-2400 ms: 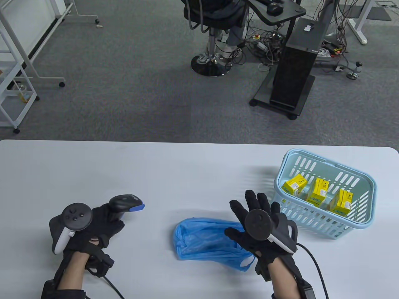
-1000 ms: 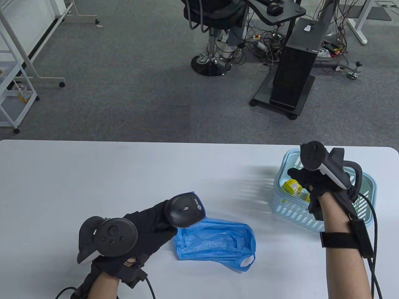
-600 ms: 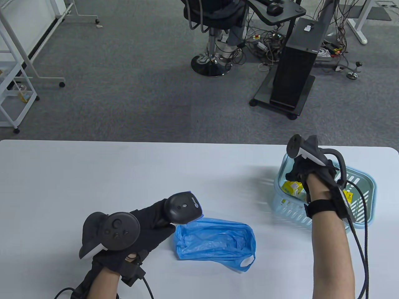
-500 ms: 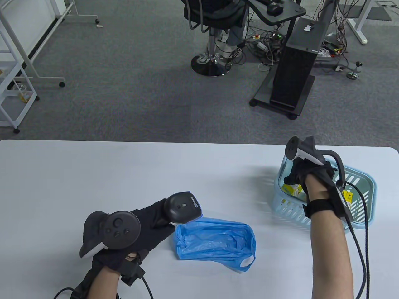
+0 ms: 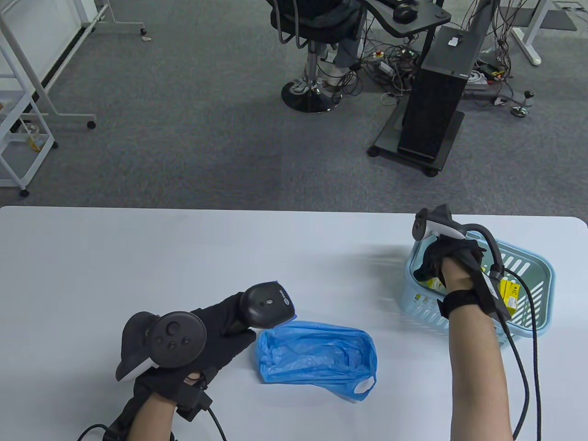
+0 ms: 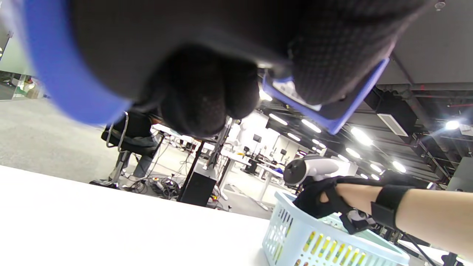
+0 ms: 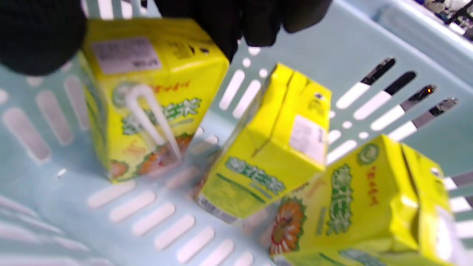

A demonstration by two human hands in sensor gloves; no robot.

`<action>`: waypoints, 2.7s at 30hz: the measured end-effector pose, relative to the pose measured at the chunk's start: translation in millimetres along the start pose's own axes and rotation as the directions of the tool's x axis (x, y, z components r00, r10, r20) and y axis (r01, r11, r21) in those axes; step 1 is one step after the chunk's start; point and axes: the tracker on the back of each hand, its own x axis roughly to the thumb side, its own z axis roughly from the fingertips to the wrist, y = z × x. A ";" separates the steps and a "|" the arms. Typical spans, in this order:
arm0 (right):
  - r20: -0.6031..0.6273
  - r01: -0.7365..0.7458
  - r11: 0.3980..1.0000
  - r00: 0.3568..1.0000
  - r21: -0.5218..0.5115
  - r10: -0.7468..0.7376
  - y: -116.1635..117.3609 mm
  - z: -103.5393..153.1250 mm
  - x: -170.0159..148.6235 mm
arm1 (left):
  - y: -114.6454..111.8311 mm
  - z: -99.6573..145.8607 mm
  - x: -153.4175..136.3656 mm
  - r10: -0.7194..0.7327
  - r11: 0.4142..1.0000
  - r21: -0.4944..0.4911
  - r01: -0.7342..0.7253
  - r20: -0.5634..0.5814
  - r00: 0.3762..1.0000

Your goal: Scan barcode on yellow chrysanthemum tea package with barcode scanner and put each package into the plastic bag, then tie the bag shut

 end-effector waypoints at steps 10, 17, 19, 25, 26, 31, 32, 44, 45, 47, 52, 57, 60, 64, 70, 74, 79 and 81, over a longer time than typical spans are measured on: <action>-0.013 -0.003 0.993 1.000 -0.119 0.002 -4.3 14.4 -3.9 | 2.9 3.3 9.2 -0.033 0.999 0.016 0.033 0.033 0.999; -0.025 0.078 0.969 0.996 -0.233 -0.086 -25.5 68.3 -31.3 | 5.7 8.3 25.2 -0.063 0.998 0.030 0.060 0.091 0.994; -0.007 0.079 0.966 0.996 -0.248 -0.084 -31.4 90.0 -36.1 | 8.2 11.2 32.4 -0.056 0.998 0.043 0.051 0.120 0.991; 0.085 0.194 0.896 0.981 -0.399 -0.175 -48.1 161.0 -54.0 | 8.8 16.1 49.4 -0.084 0.995 0.062 0.072 0.205 0.975; 0.120 0.233 0.870 0.972 -0.434 -0.201 -49.2 174.0 -57.6 | 7.9 16.8 52.4 -0.095 0.995 0.064 0.083 0.217 0.972; 0.306 0.422 0.707 0.905 -0.568 -0.294 -38.9 223.7 -60.0 | 4.6 17.3 60.4 -0.121 0.992 0.067 0.108 0.237 0.964; 0.336 0.443 0.681 0.895 -0.583 -0.294 -35.7 229.8 -58.4 | 3.7 16.8 60.5 -0.116 0.993 0.064 0.104 0.242 0.963; 0.647 0.708 0.524 0.683 -0.473 -0.340 37.8 244.3 -0.1 | -33.2 -5.2 41.4 -0.218 0.976 0.044 0.214 0.188 0.958; 0.656 0.717 0.525 0.672 -0.460 -0.343 42.0 242.2 4.4 | -36.1 -6.9 40.2 -0.206 0.979 0.033 0.203 0.187 0.960; 0.672 0.725 0.532 0.657 -0.437 -0.342 53.1 237.0 18.1 | -44.6 -12.0 38.0 -0.171 0.984 -0.012 0.177 0.192 0.966; 0.732 0.791 0.467 0.579 -0.396 -0.359 70.5 223.7 37.9 | -64.9 -20.2 32.7 -0.188 0.976 -0.077 0.204 0.176 0.966; 0.743 0.805 0.447 0.562 -0.389 -0.365 81.7 208.6 45.9 | -79.4 -27.3 22.1 -0.175 0.971 -0.140 0.194 0.141 0.974; 0.719 0.800 0.443 0.578 -0.404 -0.387 87.7 202.0 42.3 | -84.5 -29.8 17.4 -0.150 0.973 -0.159 0.169 0.120 0.981; 0.733 0.825 0.430 0.542 -0.368 -0.412 90.4 198.1 38.4 | -93.0 -33.7 12.7 -0.075 0.981 -0.173 0.094 0.114 0.991; 0.753 0.847 0.411 0.506 -0.339 -0.421 87.4 201.6 43.1 | -106.5 -34.4 21.3 -0.128 0.974 -0.165 0.153 0.150 0.980; 0.742 0.838 0.417 0.521 -0.351 -0.422 86.9 201.4 45.6 | -111.4 -34.4 28.4 -0.154 0.966 -0.181 0.185 0.173 0.973; 0.737 0.846 0.374 0.522 -0.381 -0.430 86.8 202.9 39.1 | -114.7 -33.6 31.2 -0.199 0.958 -0.173 0.229 0.174 0.964; 0.736 0.847 0.349 0.525 -0.401 -0.428 87.6 203.5 36.7 | -114.5 -33.3 33.3 -0.225 0.951 -0.173 0.255 0.177 0.958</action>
